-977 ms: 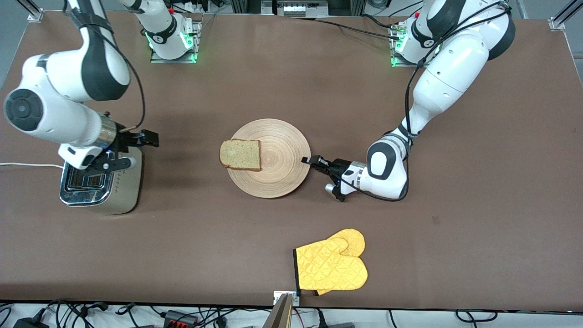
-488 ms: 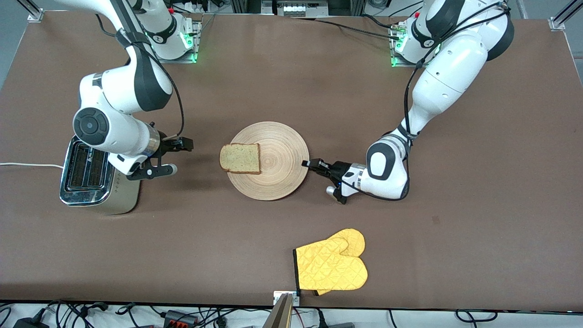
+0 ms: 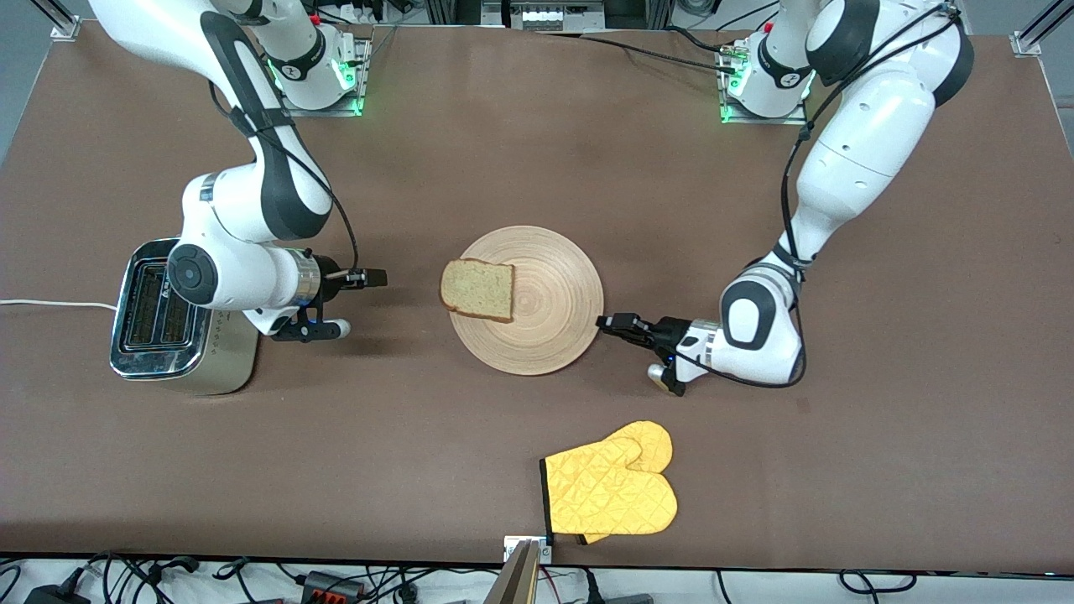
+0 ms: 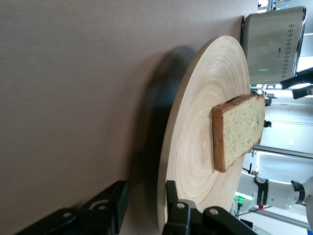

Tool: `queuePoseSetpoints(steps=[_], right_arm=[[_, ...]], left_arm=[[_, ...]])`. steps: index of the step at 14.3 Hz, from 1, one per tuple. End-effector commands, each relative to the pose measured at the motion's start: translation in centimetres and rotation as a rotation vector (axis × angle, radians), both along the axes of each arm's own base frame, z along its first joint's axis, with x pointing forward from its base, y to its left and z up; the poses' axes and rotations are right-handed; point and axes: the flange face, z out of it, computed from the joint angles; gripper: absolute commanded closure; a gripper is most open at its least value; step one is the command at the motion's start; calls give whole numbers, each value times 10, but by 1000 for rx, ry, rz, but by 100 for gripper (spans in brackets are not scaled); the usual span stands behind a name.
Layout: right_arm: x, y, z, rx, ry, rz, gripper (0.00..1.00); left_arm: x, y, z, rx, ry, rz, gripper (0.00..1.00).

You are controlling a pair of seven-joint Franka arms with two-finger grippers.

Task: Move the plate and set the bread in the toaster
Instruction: 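Release the plate with the left gripper while the right gripper reaches the bread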

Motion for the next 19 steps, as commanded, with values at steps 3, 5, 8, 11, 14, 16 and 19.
queuePoseSetpoints(steps=[3,5,8,11,14,16,19], right_arm=[[0,19,-11,44,-4,-46,13],[1,20,-10,46,-10,-45,13],[3,20,-8,49,-18,-44,13],[4,26,-6,51,-33,-41,13],[2,44,-15,68,-52,-43,13],[1,53,-24,91,-51,-66,16],[-1,72,-33,111,-75,-81,16]], left_arm=[[6,38,13,7,-6,-45,62],[12,46,29,10,-26,-49,62],[14,46,42,22,-41,-79,61],[32,68,68,-18,-48,-92,60],[42,115,93,-25,-4,-139,61],[55,158,125,7,13,-153,60],[52,232,201,124,36,-166,59]])
